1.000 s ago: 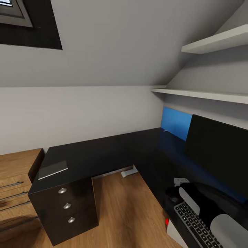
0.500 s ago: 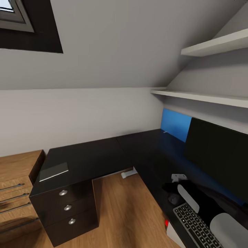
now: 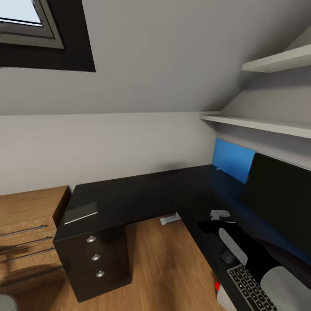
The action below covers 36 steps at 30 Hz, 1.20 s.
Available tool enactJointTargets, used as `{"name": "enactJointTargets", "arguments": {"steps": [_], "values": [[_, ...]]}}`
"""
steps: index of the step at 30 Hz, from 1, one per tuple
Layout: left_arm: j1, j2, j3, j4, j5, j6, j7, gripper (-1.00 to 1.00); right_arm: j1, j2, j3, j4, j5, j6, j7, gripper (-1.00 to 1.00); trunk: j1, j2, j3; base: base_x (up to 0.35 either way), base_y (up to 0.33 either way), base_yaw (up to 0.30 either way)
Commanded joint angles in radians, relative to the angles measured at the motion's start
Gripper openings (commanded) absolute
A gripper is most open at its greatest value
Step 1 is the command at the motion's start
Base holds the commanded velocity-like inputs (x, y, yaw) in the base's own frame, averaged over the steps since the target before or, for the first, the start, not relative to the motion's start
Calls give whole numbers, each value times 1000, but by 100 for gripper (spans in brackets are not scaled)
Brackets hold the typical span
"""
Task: In the bedroom, organize the workspace by keeping the computer under the desk, ensuring the monitor is on the desk, placing the keyboard on the desk next to the monitor, placing the mouse on the desk next to the keyboard, moving the folder from the swivel chair onto the desk next to the mouse, stacking the notebook on top of the folder with the pen on top of the notebook, and positioning the swivel chair next to the desk.
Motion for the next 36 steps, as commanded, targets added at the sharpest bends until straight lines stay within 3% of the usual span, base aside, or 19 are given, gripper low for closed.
{"name": "enactJointTargets", "arguments": {"steps": [1,15,22,29,36], "values": [[0,1,-7,0,11,-3,-2,100,0,3,5,-4,-11,-9,-10,100,-4,6,2,0,0,259],[0,3,-5,0,11,-3,0,100,39,79,19,-7,-6,-176,-9,100,-57,104,40,0,0,265],[0,4,-5,0,13,-2,1,100,50,120,89,35,-3,-279,-10,100,-84,153,55,0,0,233],[0,16,-4,0,14,-4,0,100,77,141,145,94,-3,-494,-11,100,-111,202,69,0,0,197],[0,23,-3,0,15,-10,0,100,89,186,214,176,-3,-577,-20,100,-126,230,73,0,0,174]]}}
